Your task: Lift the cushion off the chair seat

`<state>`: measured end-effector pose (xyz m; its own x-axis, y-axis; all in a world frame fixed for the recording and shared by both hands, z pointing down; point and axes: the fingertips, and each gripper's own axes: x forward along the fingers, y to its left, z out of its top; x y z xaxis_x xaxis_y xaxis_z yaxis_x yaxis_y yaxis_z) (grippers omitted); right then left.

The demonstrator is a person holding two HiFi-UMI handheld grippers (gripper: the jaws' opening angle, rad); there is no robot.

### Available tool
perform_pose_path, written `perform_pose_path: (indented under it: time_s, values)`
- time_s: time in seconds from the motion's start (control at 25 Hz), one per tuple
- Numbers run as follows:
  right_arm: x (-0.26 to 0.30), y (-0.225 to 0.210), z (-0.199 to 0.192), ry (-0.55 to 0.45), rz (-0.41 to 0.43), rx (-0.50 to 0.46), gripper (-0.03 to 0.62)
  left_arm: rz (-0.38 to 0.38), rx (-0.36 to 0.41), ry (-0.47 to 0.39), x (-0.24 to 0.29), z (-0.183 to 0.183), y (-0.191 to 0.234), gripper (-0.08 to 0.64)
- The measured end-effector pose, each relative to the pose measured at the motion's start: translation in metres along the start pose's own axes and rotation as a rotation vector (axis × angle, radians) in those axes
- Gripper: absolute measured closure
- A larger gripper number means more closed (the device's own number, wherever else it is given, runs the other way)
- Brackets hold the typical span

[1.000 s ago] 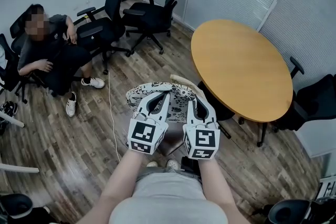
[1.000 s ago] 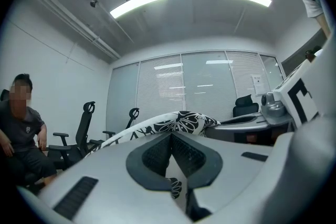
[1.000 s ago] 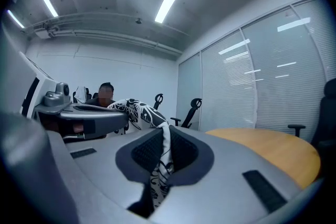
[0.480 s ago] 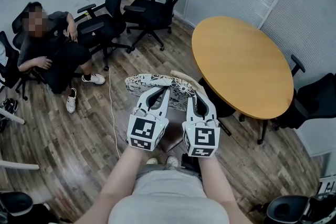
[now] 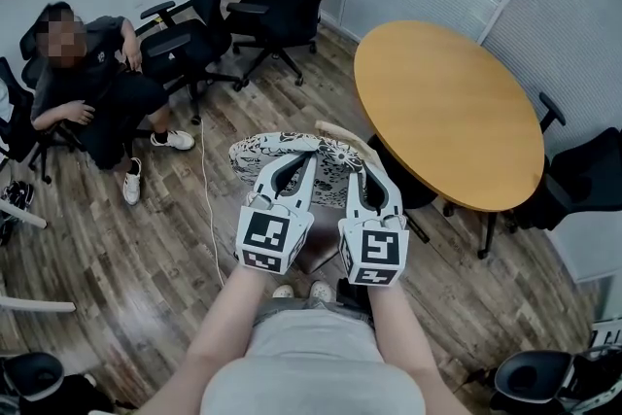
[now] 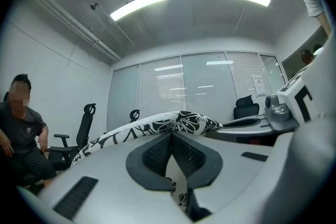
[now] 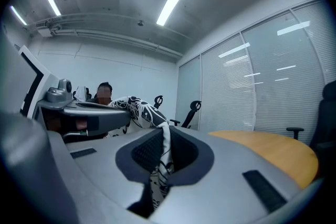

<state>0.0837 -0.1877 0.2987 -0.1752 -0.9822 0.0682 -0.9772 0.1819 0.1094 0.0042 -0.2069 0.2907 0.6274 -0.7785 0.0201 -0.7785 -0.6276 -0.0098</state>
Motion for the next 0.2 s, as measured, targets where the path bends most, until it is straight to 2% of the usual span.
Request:
perform_pose_path:
  time_s: [0.2]
  values:
    - [-0.0025,0.0017,-0.0015,0.0,-0.006,-0.005,0.557,-0.003,-0.001,-0.001,-0.0029,-0.0026,-0.0011,0.563]
